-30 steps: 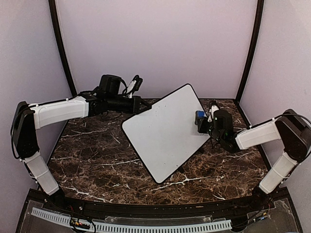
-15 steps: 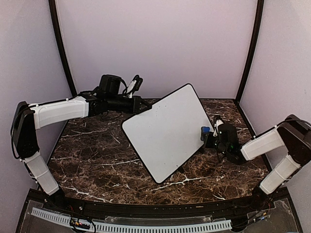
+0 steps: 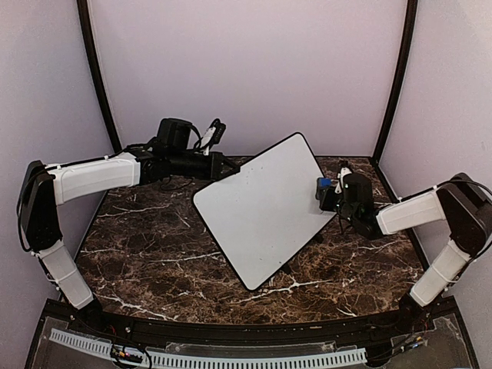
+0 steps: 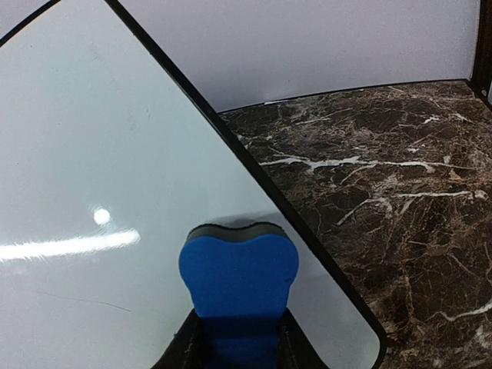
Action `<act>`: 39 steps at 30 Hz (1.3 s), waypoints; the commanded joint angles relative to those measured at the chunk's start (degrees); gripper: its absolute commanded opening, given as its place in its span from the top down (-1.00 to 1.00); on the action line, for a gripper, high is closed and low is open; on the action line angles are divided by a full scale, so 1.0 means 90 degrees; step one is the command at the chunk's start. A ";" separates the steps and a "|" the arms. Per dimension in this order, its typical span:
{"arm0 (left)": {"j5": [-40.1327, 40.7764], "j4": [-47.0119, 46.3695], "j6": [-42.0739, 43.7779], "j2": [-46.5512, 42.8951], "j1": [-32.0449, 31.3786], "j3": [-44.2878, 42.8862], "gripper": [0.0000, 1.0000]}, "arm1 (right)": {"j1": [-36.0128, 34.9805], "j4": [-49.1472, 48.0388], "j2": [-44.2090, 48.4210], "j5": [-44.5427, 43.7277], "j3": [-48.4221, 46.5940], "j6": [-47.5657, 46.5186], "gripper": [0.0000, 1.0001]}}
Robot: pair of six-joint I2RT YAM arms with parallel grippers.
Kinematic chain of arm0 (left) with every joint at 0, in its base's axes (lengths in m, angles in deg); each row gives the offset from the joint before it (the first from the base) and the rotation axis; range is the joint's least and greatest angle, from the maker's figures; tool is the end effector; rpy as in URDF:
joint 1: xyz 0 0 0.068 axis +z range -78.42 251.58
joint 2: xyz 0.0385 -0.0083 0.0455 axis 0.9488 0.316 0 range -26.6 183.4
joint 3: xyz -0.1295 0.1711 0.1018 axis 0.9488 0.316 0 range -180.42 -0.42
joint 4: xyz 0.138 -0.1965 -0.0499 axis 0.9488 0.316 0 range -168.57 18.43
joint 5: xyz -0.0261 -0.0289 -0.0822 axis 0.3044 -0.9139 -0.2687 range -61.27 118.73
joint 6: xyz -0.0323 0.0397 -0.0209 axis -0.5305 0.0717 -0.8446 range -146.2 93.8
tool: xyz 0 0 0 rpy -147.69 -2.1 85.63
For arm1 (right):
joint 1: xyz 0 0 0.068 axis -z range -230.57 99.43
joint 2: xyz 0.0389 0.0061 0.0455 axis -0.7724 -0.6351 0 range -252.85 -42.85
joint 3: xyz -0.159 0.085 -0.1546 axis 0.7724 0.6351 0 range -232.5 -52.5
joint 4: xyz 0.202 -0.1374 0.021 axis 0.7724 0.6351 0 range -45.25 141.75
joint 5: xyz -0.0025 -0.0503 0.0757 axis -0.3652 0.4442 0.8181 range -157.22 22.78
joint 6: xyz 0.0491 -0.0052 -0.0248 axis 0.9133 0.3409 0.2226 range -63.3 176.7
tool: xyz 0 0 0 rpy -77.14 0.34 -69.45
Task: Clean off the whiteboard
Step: Erase the whiteboard at the center of the board.
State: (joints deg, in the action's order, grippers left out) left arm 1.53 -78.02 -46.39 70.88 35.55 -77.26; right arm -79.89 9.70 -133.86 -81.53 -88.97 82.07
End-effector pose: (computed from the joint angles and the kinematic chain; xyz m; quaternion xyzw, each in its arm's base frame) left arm 0.3005 -0.2398 0.2761 0.2421 0.7759 -0.4299 0.3930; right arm 0.2739 0.1432 0.1534 0.0439 0.8122 0.1728 0.5555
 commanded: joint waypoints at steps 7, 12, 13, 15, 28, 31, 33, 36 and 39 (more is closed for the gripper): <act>-0.0430 0.0662 0.0565 0.0036 -0.0244 0.0158 1.00 | 0.0018 -0.0110 0.0168 0.0282 0.0797 0.0165 0.46; -0.0439 0.0656 0.0553 0.0039 -0.0244 0.0159 1.00 | 0.0016 -0.0185 0.0491 0.0291 0.1362 0.0223 0.46; -0.0442 0.0653 0.0553 0.0046 -0.0245 0.0159 1.00 | 0.0016 -0.0201 0.0522 0.0277 0.1420 0.0233 0.46; -0.0451 0.0651 0.0540 0.0056 -0.0240 0.0160 1.00 | 0.0016 -0.0224 0.0525 0.0271 0.1442 0.0243 0.46; -0.0418 0.0677 0.0570 0.0061 -0.0245 0.0150 1.00 | 0.0042 0.0055 -0.0236 0.0125 -0.0069 0.0006 0.44; -0.0402 0.0682 0.0582 0.0045 -0.0238 0.0149 1.00 | 0.0065 0.0056 -0.0320 0.0135 -0.0203 0.0017 0.44; -0.0418 0.0689 0.0583 0.0042 -0.0244 0.0142 1.00 | 0.0080 0.0029 -0.0329 0.0144 -0.0167 0.0042 0.45; -0.0420 0.0682 0.0581 0.0022 -0.0245 0.0139 1.00 | 0.0098 -0.0060 -0.0274 0.0145 0.0099 0.0095 0.44; -0.0422 0.0689 0.0583 0.0012 -0.0245 0.0139 1.00 | 0.0113 -0.0216 -0.0145 0.0179 0.0512 0.0199 0.44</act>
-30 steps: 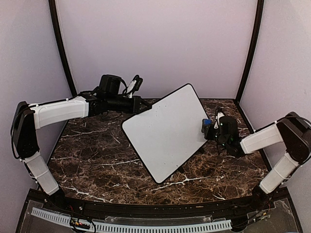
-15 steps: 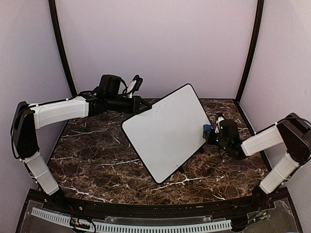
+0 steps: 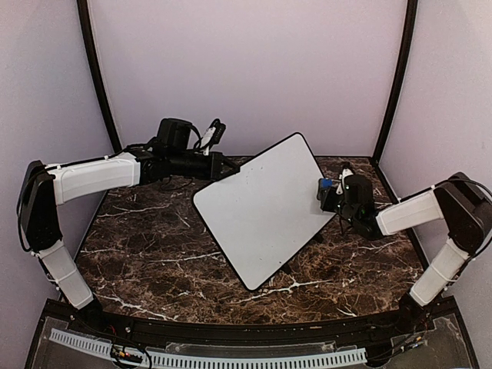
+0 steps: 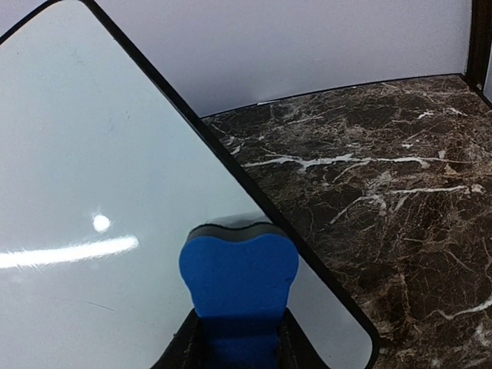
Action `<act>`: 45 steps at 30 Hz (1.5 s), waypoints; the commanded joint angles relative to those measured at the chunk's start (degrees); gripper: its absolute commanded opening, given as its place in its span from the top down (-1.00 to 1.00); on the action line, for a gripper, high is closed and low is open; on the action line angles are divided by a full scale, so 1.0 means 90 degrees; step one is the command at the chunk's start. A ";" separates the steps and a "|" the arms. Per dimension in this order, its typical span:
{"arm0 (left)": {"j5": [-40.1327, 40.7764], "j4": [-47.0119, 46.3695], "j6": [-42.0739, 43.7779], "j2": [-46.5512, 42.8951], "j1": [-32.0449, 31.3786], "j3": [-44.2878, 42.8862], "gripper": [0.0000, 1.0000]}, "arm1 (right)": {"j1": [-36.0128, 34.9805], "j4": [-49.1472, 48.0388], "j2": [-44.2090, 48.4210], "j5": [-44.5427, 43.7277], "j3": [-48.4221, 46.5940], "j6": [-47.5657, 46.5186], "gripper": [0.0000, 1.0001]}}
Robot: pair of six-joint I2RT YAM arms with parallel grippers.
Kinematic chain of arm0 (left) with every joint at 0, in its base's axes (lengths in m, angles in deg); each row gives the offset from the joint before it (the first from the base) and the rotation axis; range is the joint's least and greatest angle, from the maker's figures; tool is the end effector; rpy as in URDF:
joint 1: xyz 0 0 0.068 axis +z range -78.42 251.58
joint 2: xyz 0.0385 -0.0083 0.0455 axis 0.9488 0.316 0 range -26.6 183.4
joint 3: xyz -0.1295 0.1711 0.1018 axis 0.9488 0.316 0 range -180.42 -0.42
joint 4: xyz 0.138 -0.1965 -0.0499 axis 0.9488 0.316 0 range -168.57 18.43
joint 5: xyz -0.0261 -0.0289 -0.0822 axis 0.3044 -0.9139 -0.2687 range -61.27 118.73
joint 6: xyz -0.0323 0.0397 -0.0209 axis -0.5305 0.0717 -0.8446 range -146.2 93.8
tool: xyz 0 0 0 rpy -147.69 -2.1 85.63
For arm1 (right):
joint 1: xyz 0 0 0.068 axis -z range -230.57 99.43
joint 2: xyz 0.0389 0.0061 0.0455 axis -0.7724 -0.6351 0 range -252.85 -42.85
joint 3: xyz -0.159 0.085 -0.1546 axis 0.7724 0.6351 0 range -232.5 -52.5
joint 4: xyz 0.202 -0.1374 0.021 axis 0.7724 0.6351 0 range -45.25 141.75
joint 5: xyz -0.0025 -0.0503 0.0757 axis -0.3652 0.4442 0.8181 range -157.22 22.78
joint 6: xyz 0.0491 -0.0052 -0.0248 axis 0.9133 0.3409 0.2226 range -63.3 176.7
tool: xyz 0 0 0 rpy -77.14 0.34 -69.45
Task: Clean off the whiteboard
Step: Erase the whiteboard at the center of the board.
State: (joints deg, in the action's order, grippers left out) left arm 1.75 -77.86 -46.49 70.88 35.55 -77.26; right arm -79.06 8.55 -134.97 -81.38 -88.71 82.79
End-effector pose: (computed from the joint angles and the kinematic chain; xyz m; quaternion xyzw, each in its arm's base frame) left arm 0.3005 -0.2397 0.2758 0.2402 0.7775 -0.4287 0.3925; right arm 0.2765 0.1396 0.1485 0.0539 0.8127 0.1724 0.5539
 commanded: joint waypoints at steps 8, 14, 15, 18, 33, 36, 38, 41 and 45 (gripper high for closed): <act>-0.0461 0.0664 0.0578 -0.0007 -0.0245 0.0149 1.00 | 0.0036 -0.0339 0.0338 0.0218 0.1282 0.0258 0.45; -0.0464 0.0644 0.0565 -0.0013 -0.0245 0.0150 1.00 | 0.0064 -0.0283 0.0265 0.0169 0.1003 0.0185 0.45; -0.0470 0.0644 0.0563 -0.0011 -0.0245 0.0149 1.00 | 0.0078 -0.0254 0.0225 0.0167 0.0890 0.0158 0.45; -0.0471 0.0641 0.0565 -0.0010 -0.0245 0.0149 1.00 | 0.0160 -0.0157 0.0101 0.0166 0.0507 0.0068 0.44; -0.0481 0.0656 0.0578 -0.0029 -0.0245 0.0149 1.00 | 0.0285 -0.0135 0.0318 0.0188 0.0899 0.0161 0.45; -0.0505 0.0645 0.0561 -0.0029 -0.0244 0.0149 1.00 | 0.0290 -0.0137 0.0492 0.0111 0.1225 0.0205 0.45; -0.0514 0.0635 0.0552 -0.0029 -0.0242 0.0149 1.00 | 0.0285 -0.0137 0.0567 0.0094 0.1349 0.0208 0.46; -0.0511 0.0629 0.0546 -0.0034 -0.0244 0.0154 1.00 | 0.0294 -0.0123 0.0563 0.0079 0.1336 0.0157 0.46; -0.0499 0.0628 0.0546 -0.0027 -0.0245 0.0159 1.00 | 0.0295 -0.0001 0.0451 0.0107 0.0918 0.0041 0.45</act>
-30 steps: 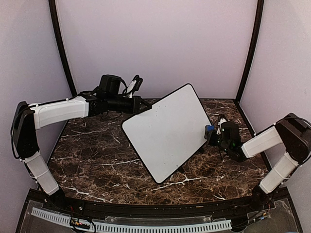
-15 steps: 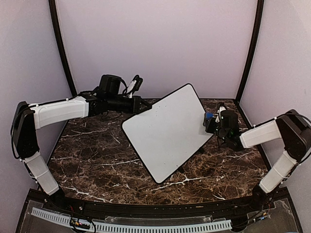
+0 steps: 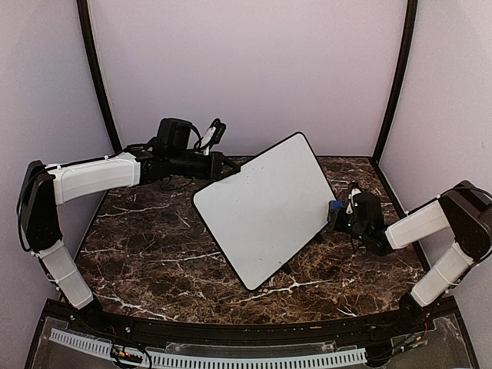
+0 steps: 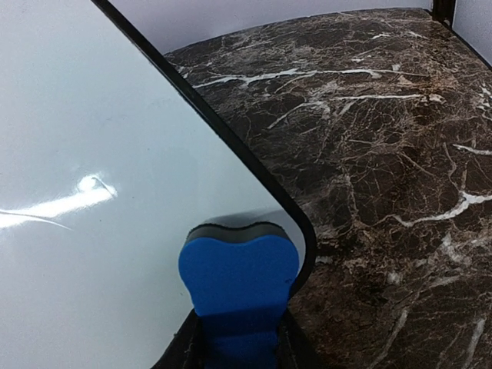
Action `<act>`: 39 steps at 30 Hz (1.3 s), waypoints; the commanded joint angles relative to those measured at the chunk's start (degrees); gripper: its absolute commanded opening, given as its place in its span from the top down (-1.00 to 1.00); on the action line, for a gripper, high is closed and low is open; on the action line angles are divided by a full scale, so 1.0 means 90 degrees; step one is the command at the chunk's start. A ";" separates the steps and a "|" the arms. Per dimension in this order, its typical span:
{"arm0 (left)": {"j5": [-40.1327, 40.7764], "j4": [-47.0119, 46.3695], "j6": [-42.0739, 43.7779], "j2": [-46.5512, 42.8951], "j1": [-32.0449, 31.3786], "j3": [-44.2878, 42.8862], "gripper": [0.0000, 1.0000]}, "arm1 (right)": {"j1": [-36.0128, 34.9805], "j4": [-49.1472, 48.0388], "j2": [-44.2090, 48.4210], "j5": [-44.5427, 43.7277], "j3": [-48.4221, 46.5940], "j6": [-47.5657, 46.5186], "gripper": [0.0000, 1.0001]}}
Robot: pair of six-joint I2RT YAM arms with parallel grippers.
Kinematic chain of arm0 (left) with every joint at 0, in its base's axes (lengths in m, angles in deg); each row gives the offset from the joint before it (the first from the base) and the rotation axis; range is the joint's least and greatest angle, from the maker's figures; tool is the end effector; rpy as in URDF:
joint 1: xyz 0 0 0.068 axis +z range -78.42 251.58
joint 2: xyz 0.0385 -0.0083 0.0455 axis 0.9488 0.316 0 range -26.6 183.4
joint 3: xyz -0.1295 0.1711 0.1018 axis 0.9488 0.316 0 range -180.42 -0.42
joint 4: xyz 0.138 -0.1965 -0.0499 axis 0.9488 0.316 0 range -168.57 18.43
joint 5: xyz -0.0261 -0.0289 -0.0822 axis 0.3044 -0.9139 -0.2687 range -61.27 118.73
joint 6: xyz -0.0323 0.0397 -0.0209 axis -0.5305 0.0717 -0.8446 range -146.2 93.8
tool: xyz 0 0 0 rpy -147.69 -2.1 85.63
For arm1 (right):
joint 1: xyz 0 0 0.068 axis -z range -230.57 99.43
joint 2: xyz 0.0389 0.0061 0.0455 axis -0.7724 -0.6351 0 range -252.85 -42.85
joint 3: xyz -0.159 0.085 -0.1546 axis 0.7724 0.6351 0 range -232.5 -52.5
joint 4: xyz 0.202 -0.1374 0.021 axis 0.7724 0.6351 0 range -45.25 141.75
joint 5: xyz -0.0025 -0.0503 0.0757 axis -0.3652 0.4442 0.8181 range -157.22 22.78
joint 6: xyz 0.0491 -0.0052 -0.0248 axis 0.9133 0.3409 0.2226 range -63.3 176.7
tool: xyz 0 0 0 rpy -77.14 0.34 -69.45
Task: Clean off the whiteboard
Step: Erase the whiteboard at the center of the board.
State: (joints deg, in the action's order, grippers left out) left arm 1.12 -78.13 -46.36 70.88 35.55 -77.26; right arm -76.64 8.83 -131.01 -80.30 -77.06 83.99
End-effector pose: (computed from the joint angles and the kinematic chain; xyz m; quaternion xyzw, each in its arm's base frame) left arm 0.3003 -0.2400 0.2763 0.2442 0.7744 -0.4324 0.3921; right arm 0.2423 0.1090 0.1121 0.0679 0.8494 0.1438 0.5031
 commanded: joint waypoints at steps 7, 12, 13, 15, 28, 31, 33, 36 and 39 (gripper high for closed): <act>-0.0418 0.0663 0.0541 -0.0032 -0.0245 0.0159 1.00 | 0.0028 0.0151 -0.0162 0.0216 -0.1169 -0.0179 0.45; -0.0401 0.0673 0.0551 -0.0019 -0.0244 0.0149 1.00 | 0.0033 0.0310 -0.0060 0.0309 -0.1342 -0.0166 0.45; -0.0400 0.0673 0.0556 -0.0027 -0.0239 0.0149 1.00 | 0.0032 0.0350 -0.0001 0.0275 -0.1298 -0.0131 0.45; -0.0381 0.0672 0.0560 -0.0029 -0.0243 0.0149 1.00 | 0.0028 0.0458 0.0135 0.0186 -0.1157 -0.0044 0.45; -0.0346 0.0682 0.0560 -0.0027 -0.0244 0.0158 1.00 | 0.0035 0.1642 0.1355 -0.0620 -0.0278 0.0452 0.40; -0.0333 0.0680 0.0570 -0.0029 -0.0245 0.0159 1.00 | 0.0066 0.2285 0.1444 -0.1053 -0.0444 0.0591 0.35; -0.0344 0.0673 0.0565 -0.0029 -0.0242 0.0159 1.00 | 0.0144 0.2517 0.1369 -0.1188 -0.0557 0.0650 0.32; -0.0361 0.0672 0.0561 -0.0029 -0.0244 0.0158 1.00 | 0.0330 0.2682 0.1082 -0.1196 -0.0728 0.0752 0.24; -0.0354 0.0670 0.0568 -0.0036 -0.0245 0.0159 1.00 | 0.0505 0.2690 0.0746 -0.1112 -0.0912 0.0834 0.07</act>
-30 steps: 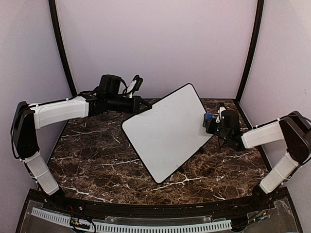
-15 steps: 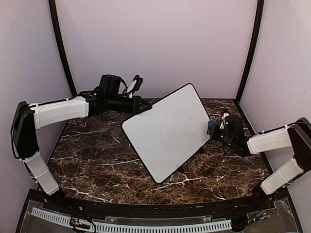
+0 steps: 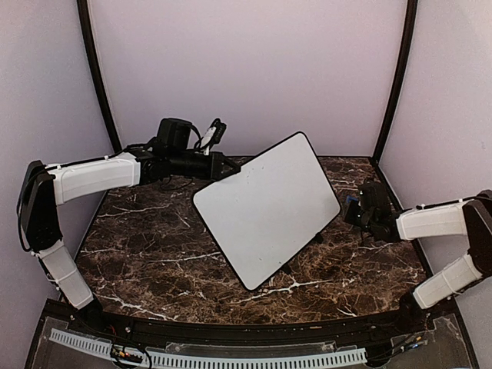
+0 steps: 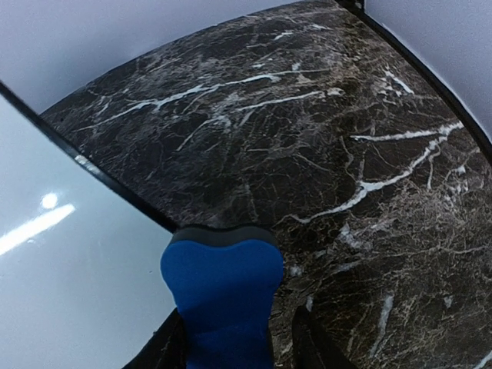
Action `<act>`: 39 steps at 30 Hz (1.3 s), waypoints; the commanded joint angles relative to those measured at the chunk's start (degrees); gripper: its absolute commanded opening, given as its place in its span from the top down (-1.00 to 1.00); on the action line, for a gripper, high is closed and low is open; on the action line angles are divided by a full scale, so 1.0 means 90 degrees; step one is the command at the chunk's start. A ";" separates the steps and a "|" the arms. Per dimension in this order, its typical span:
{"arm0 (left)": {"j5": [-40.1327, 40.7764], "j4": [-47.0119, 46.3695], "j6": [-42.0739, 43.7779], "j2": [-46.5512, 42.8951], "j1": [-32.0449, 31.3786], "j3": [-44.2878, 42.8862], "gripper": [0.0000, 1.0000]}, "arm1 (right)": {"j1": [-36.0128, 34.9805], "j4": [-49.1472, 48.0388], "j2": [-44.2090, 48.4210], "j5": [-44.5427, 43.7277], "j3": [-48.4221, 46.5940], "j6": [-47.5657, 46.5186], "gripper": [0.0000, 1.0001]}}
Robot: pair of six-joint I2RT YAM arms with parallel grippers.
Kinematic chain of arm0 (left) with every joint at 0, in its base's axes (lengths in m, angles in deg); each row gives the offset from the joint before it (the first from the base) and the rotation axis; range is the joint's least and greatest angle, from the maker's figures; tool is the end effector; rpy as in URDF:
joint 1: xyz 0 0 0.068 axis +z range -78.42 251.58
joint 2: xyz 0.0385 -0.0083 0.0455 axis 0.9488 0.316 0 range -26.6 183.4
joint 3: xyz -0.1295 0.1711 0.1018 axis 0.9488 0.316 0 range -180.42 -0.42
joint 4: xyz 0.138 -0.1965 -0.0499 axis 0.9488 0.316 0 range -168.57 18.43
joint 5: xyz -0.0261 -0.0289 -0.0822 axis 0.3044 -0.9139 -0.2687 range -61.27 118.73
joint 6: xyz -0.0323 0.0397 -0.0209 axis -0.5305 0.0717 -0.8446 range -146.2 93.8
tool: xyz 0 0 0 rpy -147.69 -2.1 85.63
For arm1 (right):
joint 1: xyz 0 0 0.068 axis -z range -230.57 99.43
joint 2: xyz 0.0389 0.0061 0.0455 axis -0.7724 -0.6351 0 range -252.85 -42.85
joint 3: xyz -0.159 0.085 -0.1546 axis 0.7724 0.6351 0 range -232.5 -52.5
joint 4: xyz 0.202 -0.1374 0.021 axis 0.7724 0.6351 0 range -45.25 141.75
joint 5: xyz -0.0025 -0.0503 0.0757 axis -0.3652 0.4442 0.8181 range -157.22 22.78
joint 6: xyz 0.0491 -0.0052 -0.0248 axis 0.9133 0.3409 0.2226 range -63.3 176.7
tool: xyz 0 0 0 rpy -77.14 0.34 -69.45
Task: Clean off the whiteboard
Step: Erase the whiteboard at the center of the board, then place the whiteboard eraser at the center of the board.
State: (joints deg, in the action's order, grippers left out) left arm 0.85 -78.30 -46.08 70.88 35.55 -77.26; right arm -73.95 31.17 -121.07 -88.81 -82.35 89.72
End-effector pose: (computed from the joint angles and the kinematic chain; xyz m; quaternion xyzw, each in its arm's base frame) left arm 0.3003 -0.2401 0.2766 0.2475 0.7723 -0.4333 0.3931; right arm 0.2433 0.0901 0.1436 0.1596 0.8601 0.0688 0.4796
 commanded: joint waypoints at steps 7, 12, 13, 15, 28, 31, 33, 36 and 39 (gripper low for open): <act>-0.0321 0.0702 0.0538 -0.0037 -0.0245 0.0156 1.00 | 0.0358 0.0014 -0.1013 0.0095 -0.0787 0.0349 -0.27; -0.0351 0.0691 0.0530 -0.0031 -0.0245 0.0158 1.00 | 0.0383 -0.0015 -0.1326 0.0127 -0.1020 0.0458 -0.39; -0.0348 0.0692 0.0529 -0.0030 -0.0245 0.0158 1.00 | 0.0383 0.0032 -0.1366 0.0076 -0.1049 0.0495 -0.40; -0.0342 0.0697 0.0536 -0.0025 -0.0245 0.0159 1.00 | 0.0395 0.0185 -0.1413 -0.0089 -0.1077 0.0606 -0.41; -0.0396 0.0673 0.0500 -0.0003 -0.0239 0.0154 1.00 | 0.0716 0.0410 -0.1136 -0.0521 -0.0944 0.1047 -0.54; -0.0395 0.0675 0.0500 -0.0005 -0.0244 0.0153 1.00 | 0.0722 0.0493 -0.1317 -0.0471 -0.1121 0.1002 -0.55; -0.0393 0.0673 0.0500 -0.0016 -0.0238 0.0158 1.00 | 0.0723 0.0489 -0.1465 -0.0374 -0.1213 0.0991 -0.56; -0.0384 0.0673 0.0500 -0.0019 -0.0242 0.0159 1.00 | 0.0720 0.0417 -0.1680 -0.0126 -0.1308 0.1001 -0.57; -0.0385 0.0673 0.0491 -0.0018 -0.0243 0.0154 1.00 | 0.0708 0.0308 -0.1767 0.0057 -0.1332 0.1002 -0.58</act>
State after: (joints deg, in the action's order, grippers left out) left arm 0.70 -78.39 -46.10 70.88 35.55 -77.26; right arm -67.67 35.58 -135.73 -90.55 -93.15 98.00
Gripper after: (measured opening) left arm 0.056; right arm 0.786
